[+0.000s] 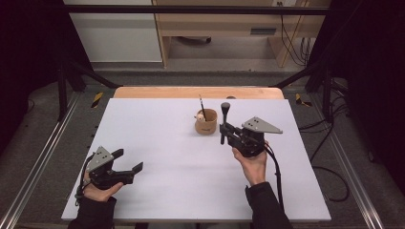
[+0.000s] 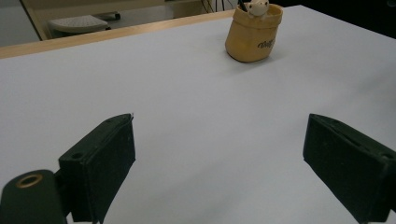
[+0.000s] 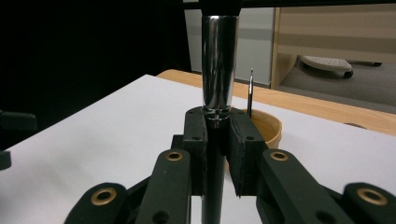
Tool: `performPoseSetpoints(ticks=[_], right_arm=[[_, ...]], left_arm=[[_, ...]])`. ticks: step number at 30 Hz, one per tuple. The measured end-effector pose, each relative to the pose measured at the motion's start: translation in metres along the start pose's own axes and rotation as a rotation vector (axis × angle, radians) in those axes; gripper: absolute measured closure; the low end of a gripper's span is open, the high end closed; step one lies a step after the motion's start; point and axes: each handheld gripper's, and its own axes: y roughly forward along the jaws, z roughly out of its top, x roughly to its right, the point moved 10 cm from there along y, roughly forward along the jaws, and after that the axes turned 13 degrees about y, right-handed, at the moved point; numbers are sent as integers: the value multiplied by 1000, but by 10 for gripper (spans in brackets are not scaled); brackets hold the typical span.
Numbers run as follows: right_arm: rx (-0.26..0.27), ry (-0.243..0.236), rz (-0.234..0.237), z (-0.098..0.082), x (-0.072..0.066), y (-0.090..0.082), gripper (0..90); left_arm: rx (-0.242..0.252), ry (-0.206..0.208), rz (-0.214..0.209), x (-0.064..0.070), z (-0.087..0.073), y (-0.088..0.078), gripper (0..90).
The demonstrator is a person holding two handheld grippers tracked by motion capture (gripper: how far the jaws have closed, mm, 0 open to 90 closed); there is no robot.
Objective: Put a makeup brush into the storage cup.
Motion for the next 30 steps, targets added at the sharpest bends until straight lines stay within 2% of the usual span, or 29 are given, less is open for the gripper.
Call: performPoseSetpoints(ticks=[14,25,30], right_arm=[[9,13,-55,23,9,24,789],[27,29,-95,33,21,46,789],[34,45,-100,31,23,54,789]], left_arm=[[-3,4,5,-5,-4,-2,71],[3,18,-1,-5,-4,-1,70],[7,16,-1,-5,-4,-2,71]])
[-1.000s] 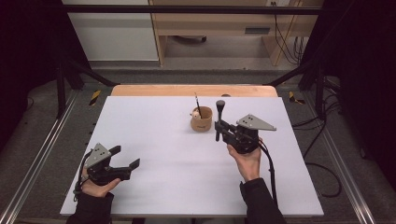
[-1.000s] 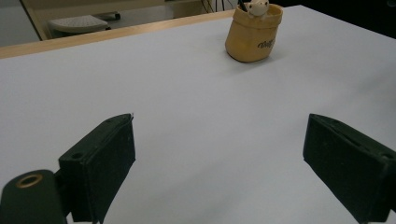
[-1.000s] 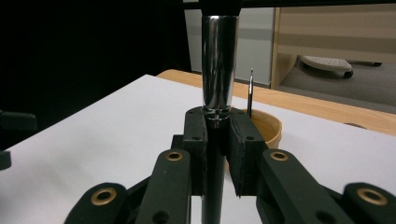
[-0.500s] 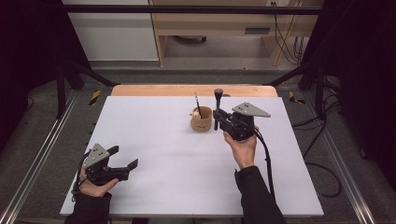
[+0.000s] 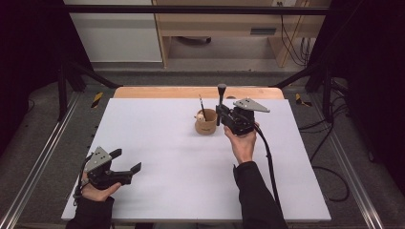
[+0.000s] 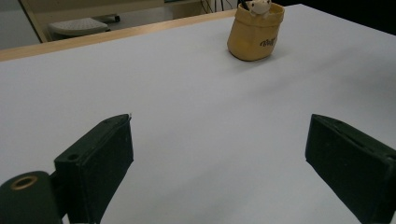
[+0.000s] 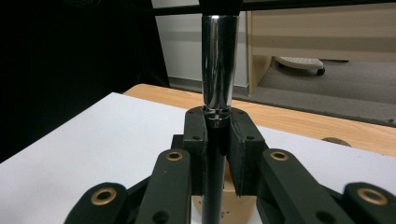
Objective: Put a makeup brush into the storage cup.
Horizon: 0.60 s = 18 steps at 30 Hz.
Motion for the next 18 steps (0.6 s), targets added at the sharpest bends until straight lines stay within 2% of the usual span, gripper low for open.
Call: performPoseSetpoints(ticks=[11,18], right_arm=[[9,9,-23,3,2,19,789],[18,15,-45,7,10,28,789]], left_arm=[[10,7,-8,2,3,0,71],[18,12,-13,3,5,0,71]])
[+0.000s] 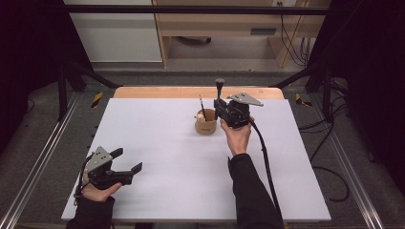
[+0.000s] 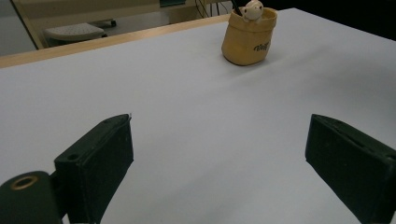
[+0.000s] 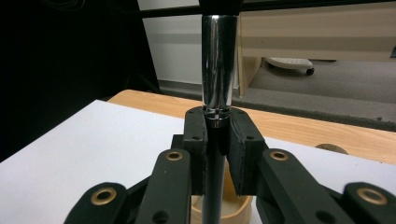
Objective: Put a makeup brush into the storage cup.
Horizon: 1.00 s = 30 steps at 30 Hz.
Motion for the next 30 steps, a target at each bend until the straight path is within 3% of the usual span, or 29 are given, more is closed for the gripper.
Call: performPoseSetpoints(ticks=[10,30], right_arm=[[-2,-3,-15,0,2,14,790],[-10,38,-28,-12,13,40,790]], left_arm=[[-1,4,-11,3,1,2,71],[7,16,-26,5,2,3,72]])
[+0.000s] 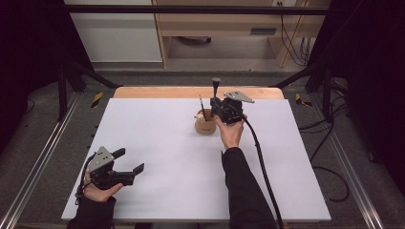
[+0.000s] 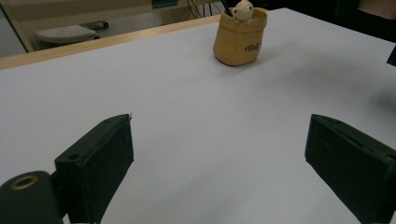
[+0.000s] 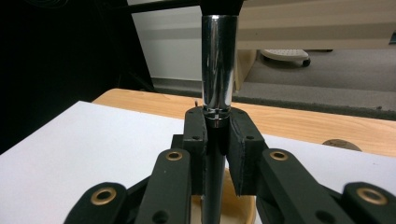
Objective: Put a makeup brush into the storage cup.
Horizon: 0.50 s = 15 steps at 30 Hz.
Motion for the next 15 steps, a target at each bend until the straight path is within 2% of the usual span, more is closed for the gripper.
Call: performPoseSetpoints(ticks=[15], right_arm=[[-44,-7,-23,-18,6,15,790]], left_arm=[[-3,2,-1,1,0,0,74]])
